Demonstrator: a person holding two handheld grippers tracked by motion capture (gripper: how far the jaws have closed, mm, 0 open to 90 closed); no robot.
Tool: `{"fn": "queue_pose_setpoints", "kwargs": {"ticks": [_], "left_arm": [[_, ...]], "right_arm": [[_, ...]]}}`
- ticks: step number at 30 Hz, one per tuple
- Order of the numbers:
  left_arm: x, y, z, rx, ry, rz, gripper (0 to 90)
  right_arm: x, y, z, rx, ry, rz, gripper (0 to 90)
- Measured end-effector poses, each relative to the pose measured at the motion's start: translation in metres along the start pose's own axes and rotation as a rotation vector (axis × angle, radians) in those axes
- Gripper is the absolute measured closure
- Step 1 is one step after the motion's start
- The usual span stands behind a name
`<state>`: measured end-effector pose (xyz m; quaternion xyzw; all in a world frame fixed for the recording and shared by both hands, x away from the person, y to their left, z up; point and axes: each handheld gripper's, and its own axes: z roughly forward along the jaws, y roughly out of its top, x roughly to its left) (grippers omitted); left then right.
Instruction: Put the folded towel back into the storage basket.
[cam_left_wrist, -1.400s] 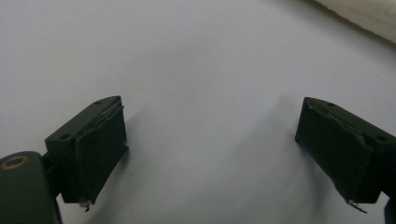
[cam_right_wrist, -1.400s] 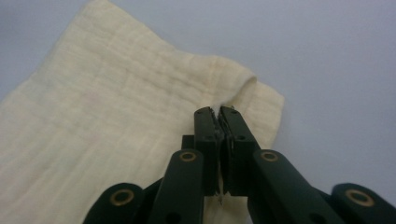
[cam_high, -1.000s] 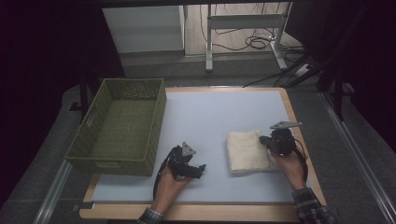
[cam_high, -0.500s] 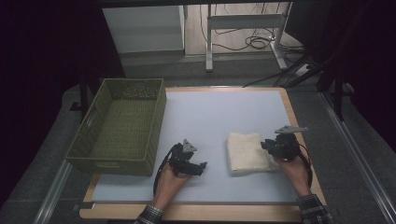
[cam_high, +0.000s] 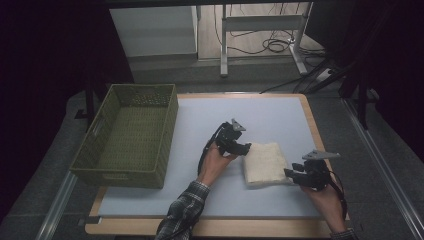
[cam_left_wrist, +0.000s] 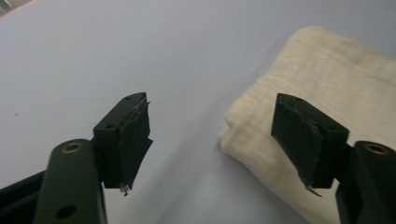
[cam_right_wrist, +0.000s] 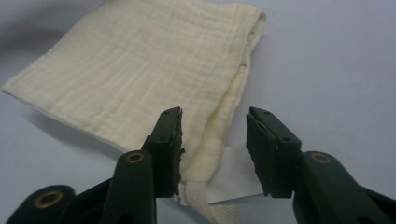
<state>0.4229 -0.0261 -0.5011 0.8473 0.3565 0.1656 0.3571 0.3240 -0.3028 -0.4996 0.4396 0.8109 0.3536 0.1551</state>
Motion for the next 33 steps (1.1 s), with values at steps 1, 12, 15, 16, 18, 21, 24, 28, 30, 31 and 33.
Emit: {"fn": "queue_pose_setpoints", "kwargs": {"ticks": [1, 12, 15, 16, 18, 21, 24, 28, 30, 31, 33], "left_arm": [[0.000, 0.000, 0.000, 0.000, 0.000, 0.000, 32.3], [0.004, -0.014, 0.021, 0.062, -0.067, -0.050, 41.9], [0.005, -0.016, 0.021, 0.058, -0.093, -0.079, 47.8], [0.005, -0.018, 0.020, 0.051, -0.098, -0.084, 50.0], [0.003, -0.018, 0.019, 0.059, -0.108, -0.086, 55.8], [0.002, -0.017, 0.018, 0.065, -0.138, -0.090, 71.1], [0.002, -0.018, 0.019, 0.056, -0.187, -0.093, 81.2], [0.003, -0.017, 0.015, 0.030, -0.186, -0.070, 83.5], [0.004, -0.017, 0.013, 0.015, -0.188, -0.071, 83.5], [0.004, -0.014, 0.009, 0.002, -0.182, -0.064, 83.4], [0.004, -0.013, 0.007, -0.006, -0.177, -0.058, 83.2]], "right_arm": [[0.000, -0.001, 0.002, 0.004, 0.000, 0.005, 53.6], [0.013, -0.017, 0.011, 0.027, 0.002, 0.006, 53.1], [0.014, -0.018, 0.011, 0.017, -0.001, 0.025, 57.8], [0.014, -0.018, 0.011, 0.018, 0.004, 0.029, 61.8], [0.015, -0.017, 0.011, 0.033, 0.037, 0.040, 73.0], [0.015, -0.015, 0.012, 0.046, 0.069, 0.058, 81.5], [0.014, -0.015, 0.012, 0.050, 0.082, 0.056, 83.4], [0.012, -0.014, 0.010, 0.036, 0.100, 0.053, 84.1], [0.013, -0.013, 0.009, 0.024, 0.103, 0.057, 84.1], [0.014, -0.010, 0.006, 0.014, 0.114, 0.050, 84.1], [0.015, -0.009, 0.005, 0.009, 0.117, 0.042, 84.0]]}}
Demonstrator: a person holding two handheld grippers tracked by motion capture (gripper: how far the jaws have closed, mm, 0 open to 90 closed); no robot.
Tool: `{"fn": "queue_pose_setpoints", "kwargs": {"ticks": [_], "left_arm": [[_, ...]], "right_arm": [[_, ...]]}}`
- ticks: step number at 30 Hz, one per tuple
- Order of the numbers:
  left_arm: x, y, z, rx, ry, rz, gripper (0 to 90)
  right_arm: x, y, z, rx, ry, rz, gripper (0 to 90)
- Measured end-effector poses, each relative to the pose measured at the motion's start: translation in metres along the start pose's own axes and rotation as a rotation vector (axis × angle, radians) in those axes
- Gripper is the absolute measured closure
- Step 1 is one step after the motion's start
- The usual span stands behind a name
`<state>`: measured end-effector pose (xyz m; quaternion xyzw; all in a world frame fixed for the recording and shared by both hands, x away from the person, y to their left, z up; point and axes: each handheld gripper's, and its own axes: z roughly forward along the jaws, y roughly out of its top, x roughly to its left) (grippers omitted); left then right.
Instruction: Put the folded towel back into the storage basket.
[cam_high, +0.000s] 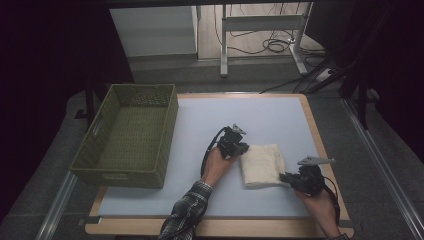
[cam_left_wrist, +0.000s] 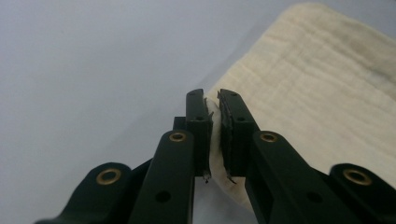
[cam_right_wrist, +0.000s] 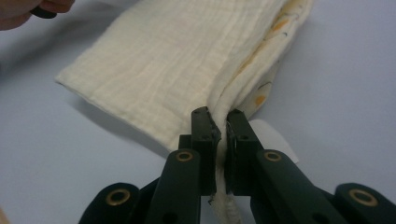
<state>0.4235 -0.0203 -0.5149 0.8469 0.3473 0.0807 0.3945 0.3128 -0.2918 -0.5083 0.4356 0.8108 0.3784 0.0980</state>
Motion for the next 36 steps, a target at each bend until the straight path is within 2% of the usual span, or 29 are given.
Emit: {"fn": "queue_pose_setpoints", "kwargs": {"ticks": [1, 4, 5, 10, 15, 27, 32, 36], "left_arm": [[-0.001, 0.004, -0.006, -0.011, 0.010, 0.016, 83.2], [-0.001, 0.007, -0.013, -0.029, 0.015, 0.020, 83.1], [-0.001, 0.010, -0.020, -0.033, 0.028, 0.035, 82.9], [0.003, 0.015, -0.034, -0.050, 0.055, 0.044, 82.4], [0.008, 0.017, -0.047, -0.053, 0.077, 0.062, 82.3], [0.018, 0.017, -0.076, -0.061, 0.135, 0.073, 81.6], [0.026, 0.017, -0.093, -0.054, 0.165, 0.082, 81.4], [0.034, 0.018, -0.114, -0.057, 0.196, 0.084, 81.2]], "right_arm": [[0.003, 0.003, -0.003, -0.012, 0.006, -0.010, 84.0], [0.005, 0.007, -0.005, -0.022, 0.021, -0.014, 84.0], [0.008, 0.011, -0.005, -0.030, 0.035, -0.018, 84.0], [0.015, 0.019, -0.005, -0.039, 0.051, -0.044, 84.0], [0.023, 0.029, -0.005, -0.057, 0.071, -0.063, 83.9], [0.043, 0.052, 0.000, -0.082, 0.108, -0.111, 83.8], [0.053, 0.065, 0.004, -0.081, 0.122, -0.137, 83.8], [0.064, 0.080, 0.009, -0.085, 0.141, -0.161, 83.8]]}}
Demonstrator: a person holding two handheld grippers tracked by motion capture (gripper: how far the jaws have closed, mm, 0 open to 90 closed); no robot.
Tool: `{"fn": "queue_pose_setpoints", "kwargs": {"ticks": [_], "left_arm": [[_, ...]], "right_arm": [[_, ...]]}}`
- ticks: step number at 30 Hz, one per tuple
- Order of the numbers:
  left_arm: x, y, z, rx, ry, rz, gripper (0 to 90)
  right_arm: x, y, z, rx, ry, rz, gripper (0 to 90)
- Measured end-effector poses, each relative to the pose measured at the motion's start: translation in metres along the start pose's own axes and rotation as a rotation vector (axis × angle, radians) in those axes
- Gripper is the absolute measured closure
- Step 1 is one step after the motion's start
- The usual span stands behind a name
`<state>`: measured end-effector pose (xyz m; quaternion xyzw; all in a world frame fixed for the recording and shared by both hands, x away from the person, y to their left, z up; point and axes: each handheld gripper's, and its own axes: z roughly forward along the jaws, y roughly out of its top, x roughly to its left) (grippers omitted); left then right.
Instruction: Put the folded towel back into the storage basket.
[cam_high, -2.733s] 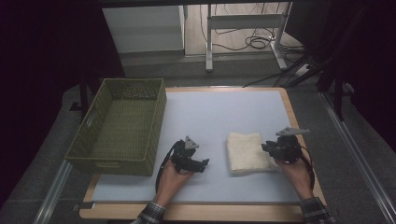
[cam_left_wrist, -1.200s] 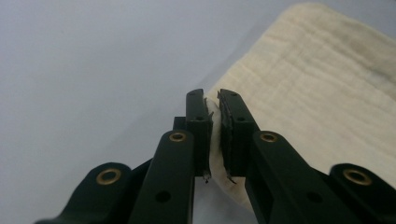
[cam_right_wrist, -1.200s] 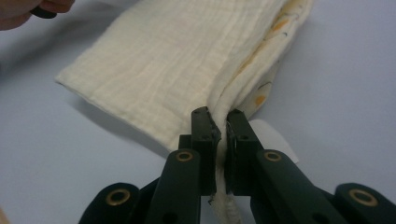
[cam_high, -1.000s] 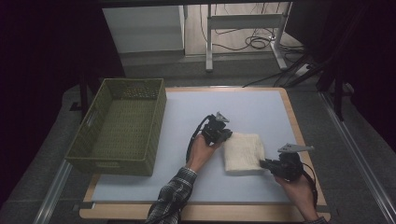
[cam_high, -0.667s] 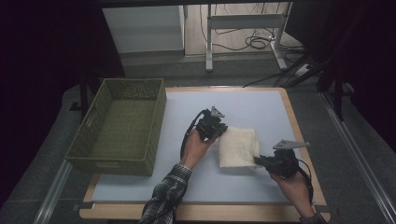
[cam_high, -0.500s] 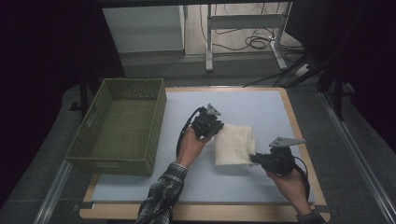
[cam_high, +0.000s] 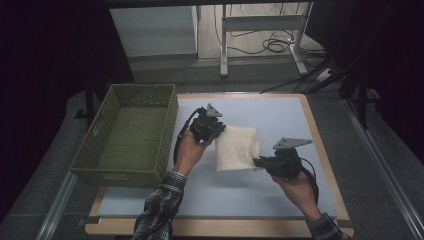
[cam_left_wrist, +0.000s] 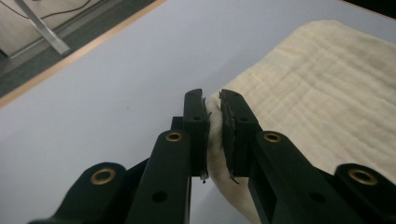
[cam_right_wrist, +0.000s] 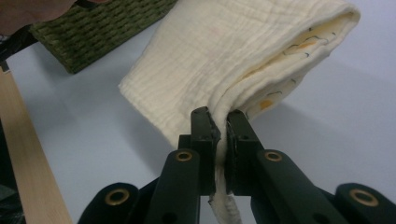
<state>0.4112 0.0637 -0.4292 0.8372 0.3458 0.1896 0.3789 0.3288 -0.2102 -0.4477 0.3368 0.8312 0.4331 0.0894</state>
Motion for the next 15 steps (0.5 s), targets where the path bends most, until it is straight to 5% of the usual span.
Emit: {"fn": "queue_pose_setpoints", "kwargs": {"ticks": [15], "left_arm": [[0.044, -0.005, -0.045, 0.027, 0.102, -0.007, 81.1]], "right_arm": [[0.024, 0.045, 0.033, 0.002, 0.048, -0.065, 83.7]]}}
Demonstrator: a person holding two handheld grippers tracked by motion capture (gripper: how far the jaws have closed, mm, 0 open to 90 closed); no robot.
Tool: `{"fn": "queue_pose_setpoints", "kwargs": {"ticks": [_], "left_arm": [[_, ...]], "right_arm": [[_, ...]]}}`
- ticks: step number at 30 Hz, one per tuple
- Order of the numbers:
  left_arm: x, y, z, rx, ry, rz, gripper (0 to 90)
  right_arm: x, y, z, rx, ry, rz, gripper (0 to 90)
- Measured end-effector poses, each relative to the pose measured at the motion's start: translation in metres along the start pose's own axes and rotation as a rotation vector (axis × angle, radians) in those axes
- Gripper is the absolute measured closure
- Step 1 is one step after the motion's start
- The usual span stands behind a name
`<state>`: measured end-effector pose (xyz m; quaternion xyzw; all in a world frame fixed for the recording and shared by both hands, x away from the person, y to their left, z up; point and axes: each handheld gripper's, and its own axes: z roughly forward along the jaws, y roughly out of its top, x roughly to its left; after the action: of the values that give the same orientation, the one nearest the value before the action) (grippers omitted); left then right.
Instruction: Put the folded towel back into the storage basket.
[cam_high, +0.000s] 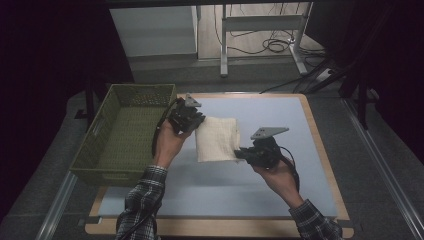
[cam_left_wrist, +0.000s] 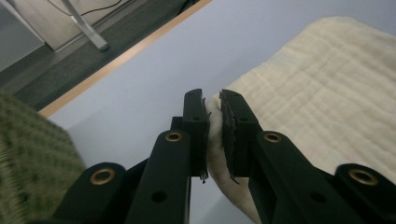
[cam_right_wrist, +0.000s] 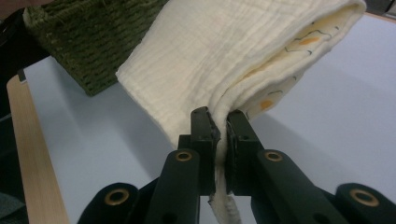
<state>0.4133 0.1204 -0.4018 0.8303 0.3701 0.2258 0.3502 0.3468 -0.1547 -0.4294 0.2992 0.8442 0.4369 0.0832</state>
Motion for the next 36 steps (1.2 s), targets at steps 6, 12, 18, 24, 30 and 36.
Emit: {"fn": "queue_pose_setpoints", "kwargs": {"ticks": [6, 12, 18, 24, 30, 36], "left_arm": [[0.019, -0.008, -0.012, 0.011, 0.039, -0.013, 80.9], [0.035, -0.014, -0.027, 0.021, 0.090, -0.010, 80.8], [0.048, -0.018, -0.045, 0.016, 0.130, -0.021, 80.8], [0.065, -0.027, -0.068, 0.016, 0.177, -0.040, 80.8], [0.080, -0.038, -0.083, 0.020, 0.209, -0.066, 80.9], [0.090, -0.048, -0.096, 0.021, 0.232, -0.086, 80.9]], "right_arm": [[0.006, 0.017, 0.016, -0.007, 0.030, -0.010, 83.6], [0.016, 0.035, 0.031, -0.010, 0.051, -0.024, 83.5], [0.027, 0.053, 0.041, -0.019, 0.069, -0.043, 83.4], [0.044, 0.073, 0.057, -0.029, 0.098, -0.064, 83.2], [0.058, 0.086, 0.072, -0.031, 0.124, -0.068, 83.2], [0.071, 0.097, 0.086, -0.032, 0.158, -0.068, 83.2]]}}
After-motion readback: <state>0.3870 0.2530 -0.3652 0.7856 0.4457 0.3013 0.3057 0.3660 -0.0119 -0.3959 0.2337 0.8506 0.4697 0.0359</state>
